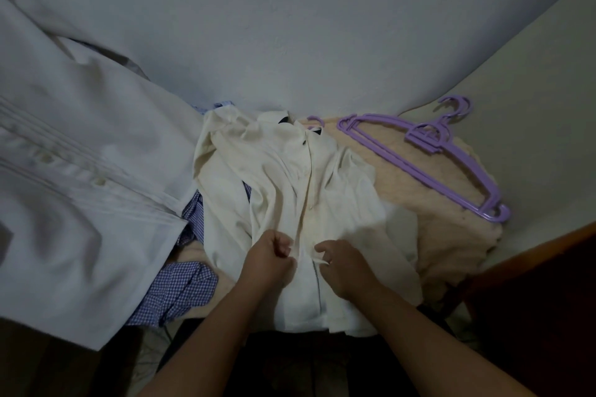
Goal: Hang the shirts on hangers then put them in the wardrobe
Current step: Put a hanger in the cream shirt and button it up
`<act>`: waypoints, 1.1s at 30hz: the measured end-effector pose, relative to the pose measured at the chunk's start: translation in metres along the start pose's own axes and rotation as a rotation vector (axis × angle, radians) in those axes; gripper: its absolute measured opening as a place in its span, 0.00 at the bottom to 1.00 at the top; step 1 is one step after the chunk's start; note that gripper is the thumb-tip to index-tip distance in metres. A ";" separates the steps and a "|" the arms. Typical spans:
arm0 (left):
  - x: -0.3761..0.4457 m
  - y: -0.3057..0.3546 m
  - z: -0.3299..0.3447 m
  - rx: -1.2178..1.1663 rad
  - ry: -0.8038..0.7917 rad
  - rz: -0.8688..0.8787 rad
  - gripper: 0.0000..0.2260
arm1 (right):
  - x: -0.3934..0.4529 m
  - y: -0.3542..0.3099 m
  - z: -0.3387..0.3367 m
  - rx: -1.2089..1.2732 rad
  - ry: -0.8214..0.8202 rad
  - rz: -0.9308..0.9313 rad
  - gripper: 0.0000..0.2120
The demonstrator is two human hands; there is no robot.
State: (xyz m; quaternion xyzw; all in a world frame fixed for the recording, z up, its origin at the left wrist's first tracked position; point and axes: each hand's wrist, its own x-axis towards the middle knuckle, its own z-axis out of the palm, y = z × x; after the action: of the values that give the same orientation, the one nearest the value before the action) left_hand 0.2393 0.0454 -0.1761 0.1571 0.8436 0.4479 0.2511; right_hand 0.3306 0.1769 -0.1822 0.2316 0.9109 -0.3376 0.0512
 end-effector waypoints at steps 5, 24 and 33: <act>0.001 0.007 -0.006 0.149 -0.124 0.021 0.11 | -0.004 -0.005 -0.007 0.100 -0.039 0.009 0.18; 0.133 0.124 -0.044 0.247 0.212 0.329 0.09 | 0.136 -0.027 -0.115 0.289 0.377 -0.059 0.11; 0.256 0.133 -0.054 0.415 0.315 0.376 0.12 | 0.256 -0.021 -0.124 0.209 0.352 0.008 0.18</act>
State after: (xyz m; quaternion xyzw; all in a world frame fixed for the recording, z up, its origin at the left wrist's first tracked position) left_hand 0.0030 0.2079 -0.1121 0.2870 0.9016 0.3235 -0.0074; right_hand 0.1014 0.3415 -0.1392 0.2946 0.8650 -0.3843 -0.1318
